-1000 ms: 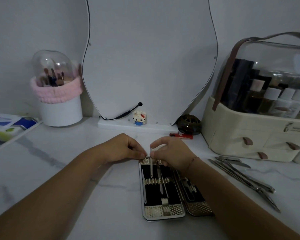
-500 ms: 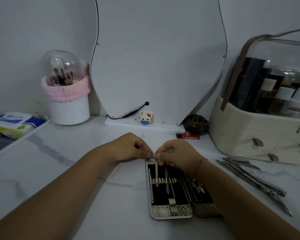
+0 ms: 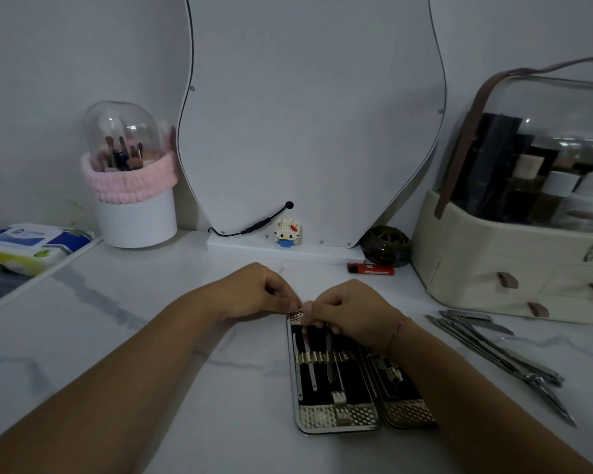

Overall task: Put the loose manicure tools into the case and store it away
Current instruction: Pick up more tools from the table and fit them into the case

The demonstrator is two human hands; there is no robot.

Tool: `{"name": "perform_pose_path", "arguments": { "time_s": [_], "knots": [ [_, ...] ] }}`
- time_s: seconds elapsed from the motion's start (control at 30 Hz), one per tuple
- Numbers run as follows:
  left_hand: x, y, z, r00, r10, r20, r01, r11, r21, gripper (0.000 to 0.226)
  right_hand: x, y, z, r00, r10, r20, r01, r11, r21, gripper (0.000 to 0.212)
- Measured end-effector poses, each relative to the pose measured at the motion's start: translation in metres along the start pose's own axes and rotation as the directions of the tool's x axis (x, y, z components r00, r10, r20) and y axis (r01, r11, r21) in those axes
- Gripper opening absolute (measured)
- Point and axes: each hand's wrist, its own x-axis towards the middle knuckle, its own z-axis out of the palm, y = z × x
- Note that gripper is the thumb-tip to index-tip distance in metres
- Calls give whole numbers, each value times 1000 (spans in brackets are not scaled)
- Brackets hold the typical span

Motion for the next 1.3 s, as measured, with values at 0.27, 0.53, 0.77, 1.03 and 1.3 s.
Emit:
{"name": "perform_pose_path", "arguments": {
  "time_s": [0.27,0.53,0.77,1.03,1.3],
  "knots": [
    [2,-5,0,1000,2,-1,-2,1000,-9,8,-21,16,-29,979,-28,-204,56,990,129,17],
    [0,-3,1,1000,24,4,-24,1000,-19,7,-66,96,-93,887,96,-452,-268,904,-333,9],
    [-1,-3,2,1000,16,-9,-16,999,-39,8,-63,103,-92,901,154,-405,-308,885,-350,15],
    [0,-3,1,1000,15,-6,-15,999,-30,9,-61,96,-97,919,237,-316,-345,871,-350,27],
    [-2,-3,1,1000,21,11,-21,999,-36,9,-59,91,-99,907,258,-331,-367,872,-325,27]
  ]
}}
